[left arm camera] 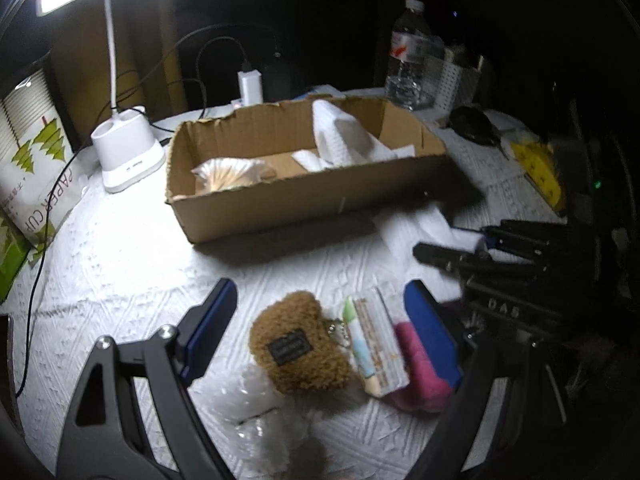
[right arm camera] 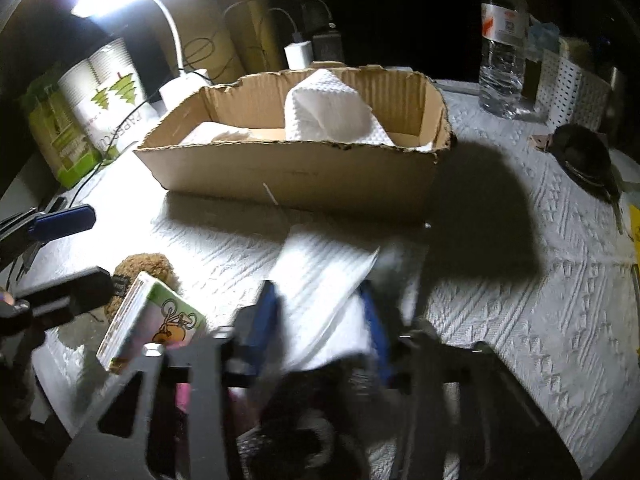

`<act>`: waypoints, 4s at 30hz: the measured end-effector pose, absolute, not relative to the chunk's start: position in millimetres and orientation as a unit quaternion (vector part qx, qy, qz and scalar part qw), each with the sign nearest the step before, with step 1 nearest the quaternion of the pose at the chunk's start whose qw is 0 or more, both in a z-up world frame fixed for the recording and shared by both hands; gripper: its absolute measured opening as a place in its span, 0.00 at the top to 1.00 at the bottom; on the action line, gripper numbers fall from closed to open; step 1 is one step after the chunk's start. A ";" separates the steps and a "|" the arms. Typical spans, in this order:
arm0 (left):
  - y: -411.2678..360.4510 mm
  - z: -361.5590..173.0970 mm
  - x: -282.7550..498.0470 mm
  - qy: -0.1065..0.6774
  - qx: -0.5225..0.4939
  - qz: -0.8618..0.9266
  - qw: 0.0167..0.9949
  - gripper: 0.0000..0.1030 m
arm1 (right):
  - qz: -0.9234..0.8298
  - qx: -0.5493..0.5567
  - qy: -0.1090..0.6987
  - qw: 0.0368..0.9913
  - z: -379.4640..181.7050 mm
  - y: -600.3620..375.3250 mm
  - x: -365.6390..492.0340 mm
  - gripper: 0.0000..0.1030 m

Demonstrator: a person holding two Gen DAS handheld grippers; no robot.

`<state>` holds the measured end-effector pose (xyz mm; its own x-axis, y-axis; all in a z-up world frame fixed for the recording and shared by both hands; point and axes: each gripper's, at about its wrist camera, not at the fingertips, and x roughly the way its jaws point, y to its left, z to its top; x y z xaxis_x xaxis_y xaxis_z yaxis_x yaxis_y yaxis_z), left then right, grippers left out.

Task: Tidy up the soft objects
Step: 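Grasp the small boxed item with the left tool while the right tool grasps another paper towel, then lower the boxed item into the box with the left tool while the right tool places the towel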

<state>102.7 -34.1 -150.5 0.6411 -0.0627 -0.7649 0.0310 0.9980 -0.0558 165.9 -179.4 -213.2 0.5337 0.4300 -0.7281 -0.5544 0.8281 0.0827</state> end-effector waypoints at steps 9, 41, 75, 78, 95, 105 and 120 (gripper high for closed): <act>-62.5 -163.9 106.5 0.443 0.024 -0.041 0.895 0.43 | 0.302 -0.029 0.341 0.890 -185.4 -206.1 156.2 0.86; -50.6 -134.4 97.9 0.414 -0.012 -0.086 0.906 0.76 | 0.306 -0.035 0.286 0.907 -134.7 -223.0 135.8 0.87; 46.2 -78.1 137.5 0.326 -0.068 -0.059 0.941 0.76 | 0.338 -0.094 0.287 0.891 -113.8 -124.4 206.2 0.87; 49.0 -79.4 145.4 0.327 -0.071 -0.058 0.941 0.76 | 0.338 -0.099 0.293 0.889 -119.8 -115.4 220.8 0.87; 31.0 -104.9 198.6 0.348 -0.072 -0.074 0.932 0.76 | 0.271 -0.123 0.377 0.877 -187.4 -112.8 284.9 0.87; 6.1 -124.1 233.2 0.366 -0.061 -0.096 0.924 0.76 | 0.237 -0.107 0.366 0.894 -186.4 -145.9 291.9 0.87; -12.1 -161.6 267.0 0.418 -0.066 -0.099 0.901 0.75 | 0.225 -0.094 0.361 0.900 -180.5 -161.4 287.8 0.87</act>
<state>267.0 -12.1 -161.6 0.6318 -0.2327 -0.7394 0.1225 0.9719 -0.2012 287.8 -161.4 -180.5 0.6379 0.3374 -0.6923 -0.4726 0.8812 -0.0060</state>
